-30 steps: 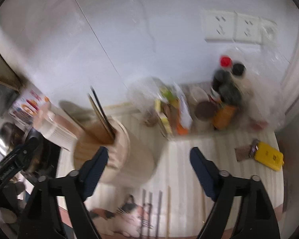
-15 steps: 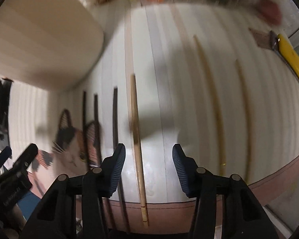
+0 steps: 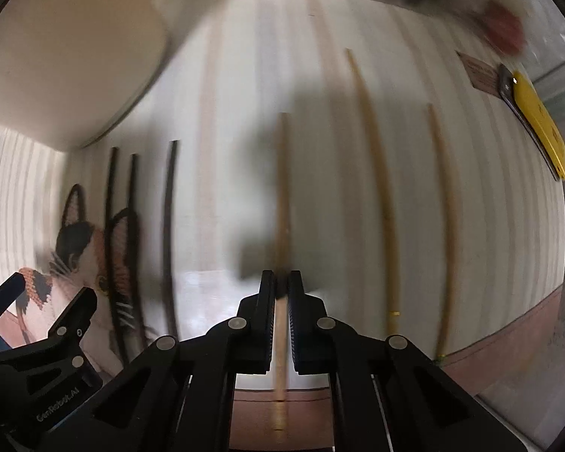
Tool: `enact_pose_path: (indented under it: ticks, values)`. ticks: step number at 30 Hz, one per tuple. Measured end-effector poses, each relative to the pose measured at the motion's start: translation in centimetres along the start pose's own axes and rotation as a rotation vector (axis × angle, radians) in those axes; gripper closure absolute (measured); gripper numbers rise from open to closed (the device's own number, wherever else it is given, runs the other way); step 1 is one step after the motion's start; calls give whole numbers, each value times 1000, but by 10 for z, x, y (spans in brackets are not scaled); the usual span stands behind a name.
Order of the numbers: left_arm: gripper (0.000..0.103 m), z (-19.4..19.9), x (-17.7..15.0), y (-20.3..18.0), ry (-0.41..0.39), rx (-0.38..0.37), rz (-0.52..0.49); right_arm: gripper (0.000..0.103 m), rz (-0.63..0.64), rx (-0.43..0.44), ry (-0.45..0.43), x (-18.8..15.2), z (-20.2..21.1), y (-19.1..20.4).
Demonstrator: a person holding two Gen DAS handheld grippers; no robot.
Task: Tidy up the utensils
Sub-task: 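Grasp a light wooden chopstick with the right tool while the left tool grasps a black one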
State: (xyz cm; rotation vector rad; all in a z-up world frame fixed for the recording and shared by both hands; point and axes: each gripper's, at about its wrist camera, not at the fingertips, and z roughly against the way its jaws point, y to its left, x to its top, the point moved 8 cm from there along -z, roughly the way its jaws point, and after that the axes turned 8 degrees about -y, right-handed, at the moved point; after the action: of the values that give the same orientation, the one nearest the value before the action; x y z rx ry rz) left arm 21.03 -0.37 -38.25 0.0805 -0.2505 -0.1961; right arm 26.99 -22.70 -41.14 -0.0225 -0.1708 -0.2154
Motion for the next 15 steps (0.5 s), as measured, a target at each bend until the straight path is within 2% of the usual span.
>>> enact_pose_path:
  ticks: [6,8,9,12,15]
  values:
    - [19,-7,6,-24,1,-41,-39,96,-38,24,5,-1,1,-22]
    - [34,-5,8,-28,-7,-62,-40,96,-36,25,3,-2,4,-26]
    - [37,-4,9,-32,-8,-75,-35,96,-36,24,3,-3,4,-27]
    - [58,0,13,-36,-22,-96,-28,96,-30,17,3,-7,-1,-18]
    - [92,4,24,-47,-36,-96,-34,96,-25,12,4,-6,-5,-17]
